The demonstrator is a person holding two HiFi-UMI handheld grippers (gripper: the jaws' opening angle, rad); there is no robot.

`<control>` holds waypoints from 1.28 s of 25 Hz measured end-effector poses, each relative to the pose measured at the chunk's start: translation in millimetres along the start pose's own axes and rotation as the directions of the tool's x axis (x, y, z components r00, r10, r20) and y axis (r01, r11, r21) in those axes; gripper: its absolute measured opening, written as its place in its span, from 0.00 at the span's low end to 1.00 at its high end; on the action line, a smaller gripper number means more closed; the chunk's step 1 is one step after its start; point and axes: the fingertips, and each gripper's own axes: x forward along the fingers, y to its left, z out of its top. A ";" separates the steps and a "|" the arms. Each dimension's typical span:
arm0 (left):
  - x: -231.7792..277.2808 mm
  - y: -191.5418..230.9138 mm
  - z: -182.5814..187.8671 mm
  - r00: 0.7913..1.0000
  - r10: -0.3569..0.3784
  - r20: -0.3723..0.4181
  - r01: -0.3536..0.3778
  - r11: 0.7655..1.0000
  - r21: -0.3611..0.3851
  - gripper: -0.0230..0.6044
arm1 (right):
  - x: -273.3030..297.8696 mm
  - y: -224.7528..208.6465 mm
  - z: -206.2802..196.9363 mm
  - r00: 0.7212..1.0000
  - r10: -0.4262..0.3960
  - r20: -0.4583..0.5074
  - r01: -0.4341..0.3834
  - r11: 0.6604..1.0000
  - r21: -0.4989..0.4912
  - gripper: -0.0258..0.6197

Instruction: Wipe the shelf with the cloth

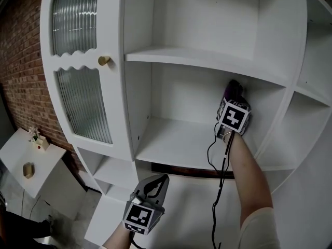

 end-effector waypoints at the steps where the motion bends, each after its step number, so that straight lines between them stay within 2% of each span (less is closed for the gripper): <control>1: -2.1 2.5 -0.6 1.000 0.003 0.000 -0.003 1.000 -0.008 0.06 | -2.8 3.7 -0.9 1.000 0.017 -0.005 -0.017 1.000 0.008 0.17; 5: -9.5 13.6 -2.0 1.000 0.014 0.004 -0.014 1.000 -0.028 0.06 | -15.3 32.9 -8.8 0.994 0.098 -0.042 -0.097 0.995 0.026 0.17; 8: -16.6 22.0 -6.1 1.000 0.018 0.000 -0.018 1.000 -0.024 0.06 | -25.9 70.6 -17.7 0.982 0.183 -0.048 -0.183 0.983 0.016 0.17; 12: -26.8 38.9 -8.6 1.000 0.025 -0.002 -0.026 0.999 -0.035 0.06 | -40.4 134.8 -32.0 0.949 0.304 -0.088 -0.303 0.953 0.027 0.17; 16: -38.0 57.9 -12.9 1.000 0.031 -0.005 -0.031 0.999 -0.045 0.06 | -52.0 195.9 -57.0 0.907 0.383 -0.176 -0.377 0.924 0.065 0.17; 21: -52.2 84.2 -20.8 0.999 0.048 -0.010 -0.048 0.997 -0.054 0.06 | -55.0 255.2 -73.6 0.878 0.431 -0.210 -0.430 0.901 0.050 0.17; 24: -58.8 95.0 -25.0 0.998 0.061 -0.012 -0.061 0.998 -0.024 0.06 | -50.8 280.8 -75.9 0.867 0.447 -0.219 -0.450 0.892 0.039 0.17; 28: -62.3 102.2 -31.4 0.998 0.065 -0.026 -0.064 0.998 0.019 0.06 | -42.5 301.5 -82.2 0.859 0.454 -0.237 -0.455 0.889 0.053 0.17; 32: -64.4 112.8 -32.9 0.997 0.068 -0.023 -0.068 0.998 0.002 0.06 | -34.1 303.4 -87.2 0.867 0.431 -0.249 -0.431 0.900 0.058 0.17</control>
